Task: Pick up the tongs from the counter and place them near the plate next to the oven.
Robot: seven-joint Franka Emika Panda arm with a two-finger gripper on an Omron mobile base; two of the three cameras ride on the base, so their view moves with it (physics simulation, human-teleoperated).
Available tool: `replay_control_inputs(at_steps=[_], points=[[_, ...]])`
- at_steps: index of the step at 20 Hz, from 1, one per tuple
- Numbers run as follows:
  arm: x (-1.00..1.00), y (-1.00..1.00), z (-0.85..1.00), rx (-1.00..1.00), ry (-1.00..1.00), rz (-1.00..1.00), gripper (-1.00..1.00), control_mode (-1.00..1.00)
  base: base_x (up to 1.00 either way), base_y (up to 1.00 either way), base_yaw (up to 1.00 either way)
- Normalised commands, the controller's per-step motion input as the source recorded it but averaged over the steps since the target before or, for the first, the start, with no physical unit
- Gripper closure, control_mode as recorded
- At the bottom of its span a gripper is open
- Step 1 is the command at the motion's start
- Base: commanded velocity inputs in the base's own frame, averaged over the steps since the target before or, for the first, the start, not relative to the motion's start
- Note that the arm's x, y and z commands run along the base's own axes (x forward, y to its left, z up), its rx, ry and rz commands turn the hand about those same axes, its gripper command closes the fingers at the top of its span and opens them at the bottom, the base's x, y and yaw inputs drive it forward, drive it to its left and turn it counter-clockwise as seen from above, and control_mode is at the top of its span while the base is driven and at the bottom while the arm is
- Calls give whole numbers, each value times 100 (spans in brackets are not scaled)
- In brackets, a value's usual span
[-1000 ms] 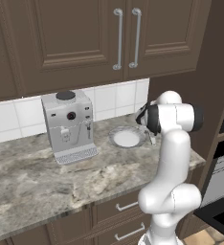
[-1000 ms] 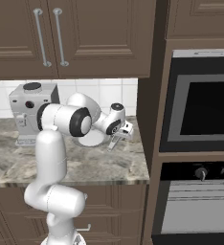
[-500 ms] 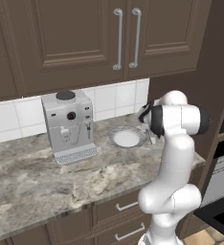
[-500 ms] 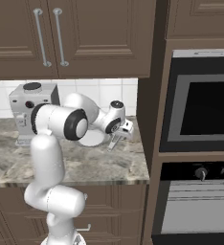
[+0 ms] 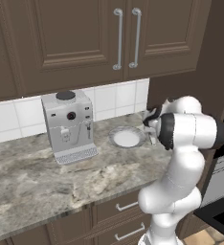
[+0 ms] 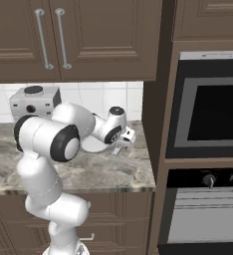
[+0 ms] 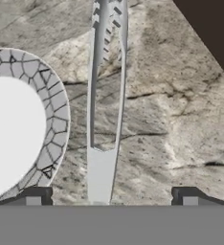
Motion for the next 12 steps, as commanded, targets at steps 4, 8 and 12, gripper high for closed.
replay_control_inputs(at_steps=[4,8,12], points=[[-80,25,17,-5,-8,1,-100,-100,0,0,0],[-68,32,35,-11,-9,9,-100,-100,0,0,0],[-66,28,43,-10,-2,10,-100,-100,0,0,0]])
